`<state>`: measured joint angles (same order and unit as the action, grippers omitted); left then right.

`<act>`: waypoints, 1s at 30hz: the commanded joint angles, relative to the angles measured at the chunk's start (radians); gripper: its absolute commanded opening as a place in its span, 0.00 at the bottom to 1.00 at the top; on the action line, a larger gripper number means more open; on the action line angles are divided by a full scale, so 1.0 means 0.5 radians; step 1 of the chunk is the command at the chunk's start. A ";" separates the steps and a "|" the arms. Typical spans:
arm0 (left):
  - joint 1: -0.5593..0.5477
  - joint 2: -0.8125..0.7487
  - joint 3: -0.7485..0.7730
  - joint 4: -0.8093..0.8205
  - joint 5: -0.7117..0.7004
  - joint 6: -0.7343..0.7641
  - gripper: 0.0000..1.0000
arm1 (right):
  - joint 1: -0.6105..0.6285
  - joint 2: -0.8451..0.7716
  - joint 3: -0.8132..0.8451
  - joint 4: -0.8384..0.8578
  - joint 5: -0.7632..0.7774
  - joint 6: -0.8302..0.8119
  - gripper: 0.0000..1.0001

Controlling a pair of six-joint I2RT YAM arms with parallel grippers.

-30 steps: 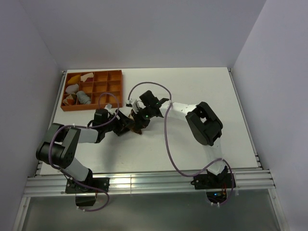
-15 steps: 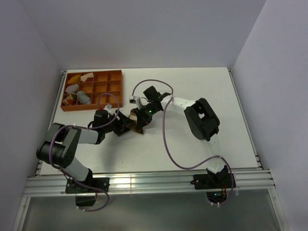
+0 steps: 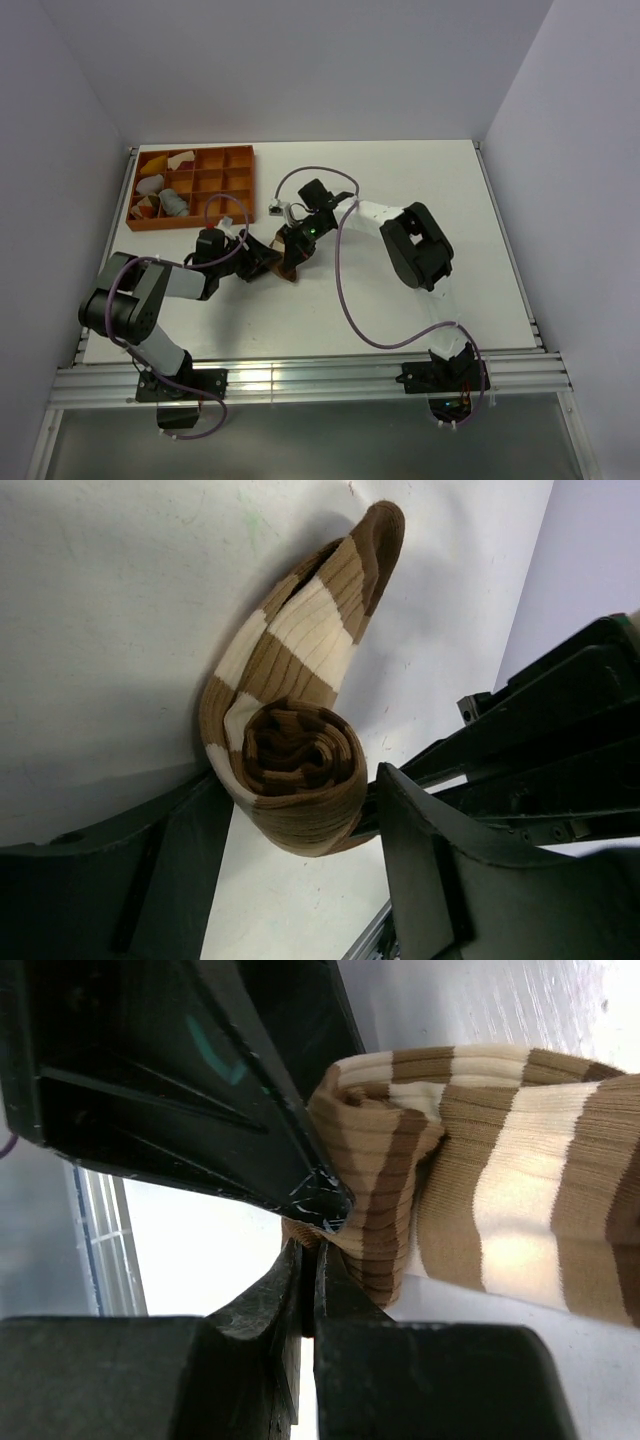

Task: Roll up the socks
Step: Roll the sock at the center of the board.

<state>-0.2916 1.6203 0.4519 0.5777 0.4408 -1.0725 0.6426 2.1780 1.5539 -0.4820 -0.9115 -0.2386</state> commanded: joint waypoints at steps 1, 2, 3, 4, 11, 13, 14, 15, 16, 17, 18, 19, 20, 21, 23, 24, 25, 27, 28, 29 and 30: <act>-0.033 0.100 -0.081 -0.146 -0.072 0.053 0.64 | 0.000 0.077 0.052 0.050 -0.058 0.072 0.00; -0.039 0.106 -0.088 -0.143 -0.072 0.053 0.63 | 0.000 0.089 0.064 0.044 -0.055 0.081 0.01; -0.040 0.107 -0.094 -0.134 -0.056 0.050 0.60 | 0.000 0.108 0.067 0.056 -0.027 0.097 0.01; -0.040 0.107 -0.103 -0.128 -0.059 0.047 0.59 | 0.000 0.117 0.067 0.062 -0.003 0.112 0.01; -0.040 0.113 -0.082 -0.189 -0.066 0.068 0.43 | -0.012 0.135 -0.006 0.178 0.044 0.222 0.02; -0.040 0.125 -0.082 -0.201 -0.075 0.068 0.38 | -0.015 0.129 -0.012 0.206 0.065 0.247 0.03; -0.040 0.128 -0.085 -0.226 -0.081 0.065 0.36 | -0.015 0.099 -0.024 0.218 0.068 0.271 0.08; -0.040 0.125 -0.088 -0.229 -0.093 0.068 0.30 | -0.015 0.080 -0.034 0.246 0.077 0.284 0.10; -0.040 0.125 -0.091 -0.238 -0.105 0.068 0.26 | -0.018 0.053 -0.058 0.264 0.105 0.299 0.14; -0.040 0.119 -0.091 -0.262 -0.115 0.065 0.21 | -0.024 -0.020 -0.077 0.286 0.120 0.333 0.22; -0.040 0.119 -0.085 -0.284 -0.127 0.068 0.13 | -0.024 -0.064 -0.095 0.325 0.136 0.354 0.27; -0.040 0.113 -0.078 -0.302 -0.139 0.074 0.10 | -0.033 -0.103 -0.132 0.341 0.157 0.373 0.30; -0.040 0.113 -0.072 -0.321 -0.157 0.077 0.08 | -0.040 -0.159 -0.156 0.365 0.194 0.418 0.36; -0.040 0.113 -0.066 -0.345 -0.161 0.083 0.06 | -0.055 -0.259 -0.187 0.436 0.218 0.452 0.38; -0.040 0.113 -0.054 -0.367 -0.164 0.093 0.04 | -0.076 -0.358 -0.254 0.494 0.231 0.541 0.41; -0.040 0.110 -0.054 -0.370 -0.161 0.099 0.04 | -0.107 -0.447 -0.279 0.571 0.261 0.575 0.46; -0.040 0.107 -0.048 -0.379 -0.161 0.105 0.04 | -0.116 -0.481 -0.325 0.620 0.301 0.618 0.48; -0.040 0.103 -0.045 -0.395 -0.164 0.114 0.02 | -0.135 -0.521 -0.347 0.700 0.487 0.692 0.52; -0.040 0.106 -0.036 -0.410 -0.161 0.123 0.02 | -0.135 -0.500 -0.310 0.685 0.571 0.707 0.52; -0.040 0.103 -0.032 -0.416 -0.158 0.126 0.01 | -0.135 -0.469 -0.289 0.679 0.605 0.735 0.52; -0.040 0.103 -0.029 -0.419 -0.148 0.129 0.01 | -0.135 -0.439 -0.264 0.673 0.681 0.753 0.52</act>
<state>-0.2966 1.6424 0.4568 0.5587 0.4141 -1.0748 0.5827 1.9629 1.3930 -0.2142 -0.7120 0.0750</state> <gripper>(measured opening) 0.362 0.519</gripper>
